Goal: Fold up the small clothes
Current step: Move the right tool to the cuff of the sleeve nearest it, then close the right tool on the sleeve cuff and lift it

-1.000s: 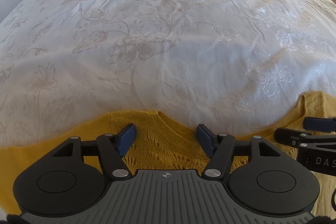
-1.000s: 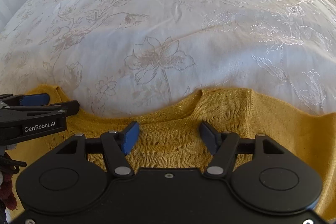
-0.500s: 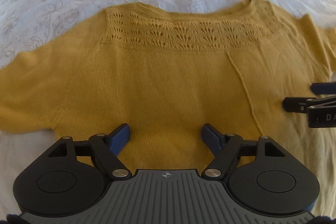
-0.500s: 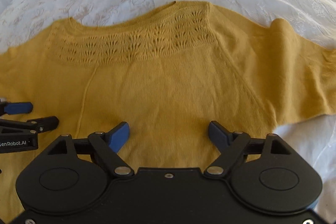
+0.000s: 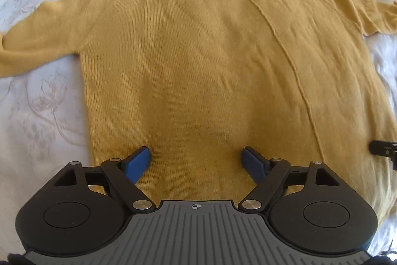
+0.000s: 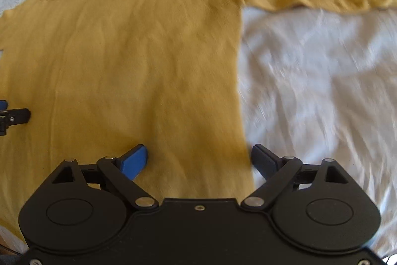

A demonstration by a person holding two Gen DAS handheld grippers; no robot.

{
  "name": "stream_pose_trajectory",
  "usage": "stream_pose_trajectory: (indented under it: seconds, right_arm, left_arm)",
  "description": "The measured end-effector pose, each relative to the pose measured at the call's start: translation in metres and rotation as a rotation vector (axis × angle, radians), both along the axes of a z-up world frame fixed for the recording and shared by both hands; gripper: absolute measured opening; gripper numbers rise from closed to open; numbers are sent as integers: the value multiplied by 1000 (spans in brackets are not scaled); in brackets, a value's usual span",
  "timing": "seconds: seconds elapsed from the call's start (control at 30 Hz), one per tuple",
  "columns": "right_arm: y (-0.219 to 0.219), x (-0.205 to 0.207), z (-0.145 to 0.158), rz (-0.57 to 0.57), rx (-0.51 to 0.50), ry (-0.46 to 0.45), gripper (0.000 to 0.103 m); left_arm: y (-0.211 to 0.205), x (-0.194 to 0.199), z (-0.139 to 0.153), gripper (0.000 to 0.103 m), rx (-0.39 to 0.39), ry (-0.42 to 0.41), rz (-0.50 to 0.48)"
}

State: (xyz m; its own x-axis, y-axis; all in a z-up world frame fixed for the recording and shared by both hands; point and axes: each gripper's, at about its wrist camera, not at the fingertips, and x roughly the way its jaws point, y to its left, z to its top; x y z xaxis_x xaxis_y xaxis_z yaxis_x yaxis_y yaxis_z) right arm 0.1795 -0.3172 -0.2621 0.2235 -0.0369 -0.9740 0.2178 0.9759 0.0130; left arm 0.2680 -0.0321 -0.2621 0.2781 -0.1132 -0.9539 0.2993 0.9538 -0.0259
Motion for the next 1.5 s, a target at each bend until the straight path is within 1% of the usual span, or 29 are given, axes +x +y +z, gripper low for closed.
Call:
stream_pose_trajectory:
  seconds: [0.03, 0.1, 0.13, 0.17, 0.23, 0.33, 0.47, 0.57, 0.7, 0.73, 0.8, 0.83, 0.87, 0.97, 1.03, 1.13, 1.23, 1.27, 1.33, 1.37, 1.47, 1.5]
  right_arm:
    - [-9, -9, -3, -56, 13, 20, 97]
    - [-25, -19, -2, -145, 33, 35, 97]
    - [-33, -22, 4, -183, 44, 23, 97]
    - [-40, -23, 10, -208, 52, -2, 97]
    - [-56, -23, 27, -239, 62, -61, 97]
    - [-87, -14, 51, -271, 65, -153, 97]
    - [-140, -2, 78, -301, 72, -278, 97]
    - [-180, 15, 94, -294, 69, -343, 97]
    - [-238, 44, 104, -279, 44, -400, 97]
    - [-251, 52, 106, -277, 35, -408, 97]
    - [-274, 67, 110, -261, 4, -423, 97]
    - [-283, 73, 112, -248, -14, -429, 97]
    - [-292, 81, 114, -231, -35, -436, 97]
    - [-317, 101, 117, -198, -77, -440, 97]
    - [-333, 117, 114, -186, -100, -428, 96]
    - [-351, 136, 106, -170, -125, -397, 95]
    - [-364, 151, 92, -162, -154, -337, 93]
    - [-367, 155, 86, -162, -154, -317, 91]
    - [-370, 159, 75, -164, -155, -278, 81]
    - [-370, 159, 73, -160, -166, -269, 78]
    - [-364, 159, 73, -131, -183, -262, 61]
    - [-363, 158, 75, -122, -169, -264, 45]
  left_arm:
    - [3, -2, -4, 91, -9, 1, 0]
    - [4, 0, -7, 95, -19, 7, -3]
    - [3, 2, -8, 100, -24, 18, -3]
    - [3, 5, -10, 103, -31, 32, 2]
    - [-1, 9, -13, 103, -18, 53, 16]
    - [-10, 15, -16, 103, 25, 62, 35]
    - [-19, 15, -18, 103, 51, 33, 90]
    - [-21, 11, -17, 103, 59, 19, 140]
    - [-26, 6, -14, 103, 73, 15, 248]
    - [-28, 3, -11, 102, 79, 9, 281]
    - [-35, -2, -4, 92, 81, -9, 337]
    - [-39, -4, 1, 83, 77, -20, 359]
    - [-44, -7, 4, 78, 75, -30, 376]
    - [-61, -16, 15, 77, 66, -59, 422]
    - [-74, -22, 23, 77, 54, -71, 435]
    - [-86, -29, 35, 77, 28, -85, 435]
    - [-98, -34, 43, 77, 16, -94, 415]
    - [-99, -36, 45, 77, 19, -98, 407]
    - [-102, -39, 49, 77, 31, -105, 391]
    - [-103, -42, 53, 77, 39, -108, 384]
    - [-102, -48, 59, 77, 54, -111, 372]
    - [-101, -49, 61, 77, 57, -110, 373]
